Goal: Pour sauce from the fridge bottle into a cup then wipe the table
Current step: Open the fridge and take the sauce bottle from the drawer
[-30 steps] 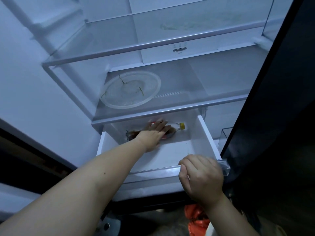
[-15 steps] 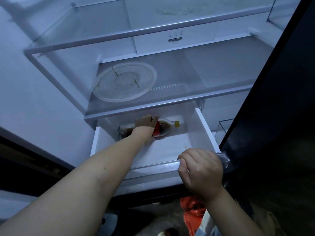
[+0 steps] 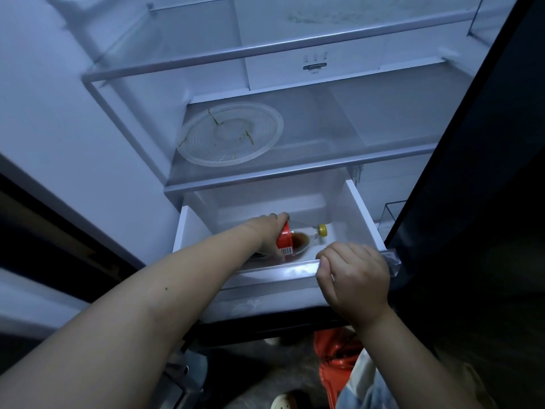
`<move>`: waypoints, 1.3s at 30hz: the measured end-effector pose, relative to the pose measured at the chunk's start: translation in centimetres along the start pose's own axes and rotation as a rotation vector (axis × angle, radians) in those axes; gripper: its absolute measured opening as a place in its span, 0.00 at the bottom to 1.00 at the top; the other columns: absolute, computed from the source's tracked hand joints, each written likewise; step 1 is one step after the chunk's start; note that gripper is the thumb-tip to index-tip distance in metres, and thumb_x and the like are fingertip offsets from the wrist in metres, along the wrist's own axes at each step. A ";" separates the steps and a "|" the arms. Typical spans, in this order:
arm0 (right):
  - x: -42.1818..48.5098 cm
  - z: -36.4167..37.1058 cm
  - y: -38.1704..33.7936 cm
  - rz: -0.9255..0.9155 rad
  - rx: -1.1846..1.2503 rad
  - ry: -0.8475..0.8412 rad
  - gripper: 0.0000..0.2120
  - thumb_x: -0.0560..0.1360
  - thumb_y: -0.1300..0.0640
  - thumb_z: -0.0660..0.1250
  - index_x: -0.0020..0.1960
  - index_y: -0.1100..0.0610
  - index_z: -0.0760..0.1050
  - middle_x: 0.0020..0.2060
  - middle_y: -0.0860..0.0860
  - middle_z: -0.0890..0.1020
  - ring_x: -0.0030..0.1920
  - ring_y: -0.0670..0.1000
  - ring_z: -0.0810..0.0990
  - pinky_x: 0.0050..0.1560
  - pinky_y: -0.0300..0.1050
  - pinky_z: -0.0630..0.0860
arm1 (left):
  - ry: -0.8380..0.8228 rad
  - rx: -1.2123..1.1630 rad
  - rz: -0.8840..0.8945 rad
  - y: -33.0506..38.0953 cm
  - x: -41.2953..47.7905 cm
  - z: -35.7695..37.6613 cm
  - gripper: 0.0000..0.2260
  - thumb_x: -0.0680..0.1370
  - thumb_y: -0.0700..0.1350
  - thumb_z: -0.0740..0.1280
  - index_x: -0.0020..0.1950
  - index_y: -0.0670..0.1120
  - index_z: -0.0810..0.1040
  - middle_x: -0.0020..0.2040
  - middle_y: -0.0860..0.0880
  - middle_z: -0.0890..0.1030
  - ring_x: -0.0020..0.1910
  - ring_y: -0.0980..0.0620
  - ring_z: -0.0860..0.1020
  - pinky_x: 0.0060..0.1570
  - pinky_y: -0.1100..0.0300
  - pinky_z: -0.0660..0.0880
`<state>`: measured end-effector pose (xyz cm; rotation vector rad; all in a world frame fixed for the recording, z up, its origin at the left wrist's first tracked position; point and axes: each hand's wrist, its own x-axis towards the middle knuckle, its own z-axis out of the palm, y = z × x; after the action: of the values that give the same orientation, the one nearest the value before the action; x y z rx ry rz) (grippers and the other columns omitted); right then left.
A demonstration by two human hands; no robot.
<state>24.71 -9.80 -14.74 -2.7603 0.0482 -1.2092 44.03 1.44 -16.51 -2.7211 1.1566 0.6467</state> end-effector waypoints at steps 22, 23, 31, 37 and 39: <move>0.0 -0.6 -0.3 0.022 -0.001 -0.035 0.14 0.75 0.56 0.57 0.33 0.55 0.72 0.29 0.50 0.74 0.31 0.53 0.72 0.36 0.46 0.64 | 0.748 -0.452 -0.052 4.2 -11.8 -5.6 0.42 0.63 0.56 0.76 0.72 0.55 0.60 0.65 0.51 0.72 0.61 0.48 0.73 0.53 0.53 0.73; 0.0 -0.7 -0.3 0.026 0.000 -0.043 0.14 0.75 0.56 0.57 0.33 0.55 0.72 0.29 0.50 0.74 0.31 0.53 0.72 0.36 0.46 0.64 | 0.795 -0.470 -0.051 4.5 -12.7 -5.9 0.42 0.63 0.56 0.76 0.71 0.55 0.59 0.64 0.51 0.72 0.60 0.48 0.73 0.52 0.53 0.74; 0.0 -1.1 -0.5 0.001 0.044 -0.056 0.14 0.74 0.59 0.58 0.30 0.56 0.67 0.25 0.51 0.69 0.27 0.55 0.69 0.34 0.45 0.58 | 1.083 -0.579 -0.062 7.3 -20.9 -7.4 0.40 0.65 0.58 0.76 0.71 0.56 0.61 0.62 0.54 0.72 0.57 0.52 0.74 0.48 0.55 0.74; 0.0 -1.6 -0.8 -0.005 0.056 -0.150 0.15 0.75 0.57 0.56 0.30 0.54 0.60 0.25 0.52 0.68 0.27 0.55 0.68 0.32 0.45 0.57 | 1.162 -0.742 -0.146 9.1 -24.6 -5.2 0.40 0.64 0.57 0.77 0.71 0.56 0.62 0.64 0.56 0.72 0.60 0.54 0.73 0.55 0.52 0.75; 0.0 -2.0 -1.0 0.019 0.060 -0.200 0.15 0.76 0.56 0.54 0.30 0.54 0.62 0.25 0.52 0.70 0.28 0.56 0.70 0.32 0.45 0.58 | 1.171 -0.756 -0.168 9.6 -25.6 -4.3 0.40 0.63 0.57 0.78 0.71 0.56 0.62 0.64 0.55 0.73 0.60 0.54 0.73 0.56 0.51 0.75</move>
<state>23.24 -9.06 -13.30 -2.8047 0.0182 -0.9094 22.86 10.41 -1.10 -3.9086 0.8225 -0.8852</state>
